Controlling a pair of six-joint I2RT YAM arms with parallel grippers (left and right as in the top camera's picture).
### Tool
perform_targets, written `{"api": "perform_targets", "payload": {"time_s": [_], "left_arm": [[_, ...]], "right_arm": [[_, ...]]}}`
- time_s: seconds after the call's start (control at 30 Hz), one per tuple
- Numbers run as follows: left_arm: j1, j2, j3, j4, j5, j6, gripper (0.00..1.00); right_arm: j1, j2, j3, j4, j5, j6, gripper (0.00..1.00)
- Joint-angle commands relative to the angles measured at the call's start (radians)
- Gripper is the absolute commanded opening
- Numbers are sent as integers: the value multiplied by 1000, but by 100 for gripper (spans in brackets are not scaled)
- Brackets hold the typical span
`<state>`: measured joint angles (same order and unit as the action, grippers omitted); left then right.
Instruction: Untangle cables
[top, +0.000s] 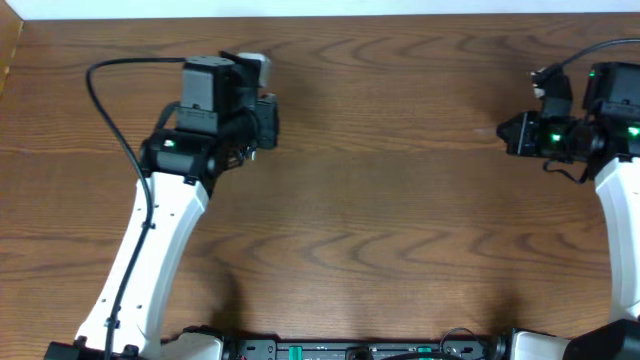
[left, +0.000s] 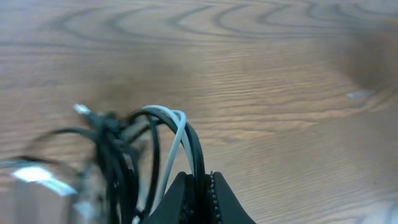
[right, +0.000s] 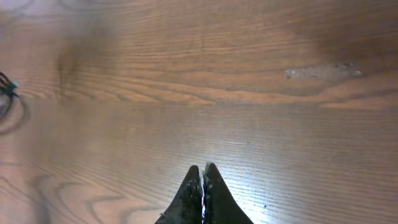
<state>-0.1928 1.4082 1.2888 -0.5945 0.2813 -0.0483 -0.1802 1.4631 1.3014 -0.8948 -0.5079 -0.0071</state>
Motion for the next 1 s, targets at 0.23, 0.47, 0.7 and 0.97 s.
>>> {"api": "perform_targets", "payload": {"time_s": [0.23,0.47,0.7,0.97], "left_arm": [[-16,-3,5,10,304,29,8],[-57,-3,5,98,561,8,8],[-134,-3,5,123,594,-2,8],[-205,-4,5,241,636,-86,8]], "right_arm": [[26,-13,11,0,-323,-164,14],[125,-13,11,-10,-478,-265,30],[230,-12,11,8,-384,-271,35],[274,-12,11,23,-360,-271,32]]}}
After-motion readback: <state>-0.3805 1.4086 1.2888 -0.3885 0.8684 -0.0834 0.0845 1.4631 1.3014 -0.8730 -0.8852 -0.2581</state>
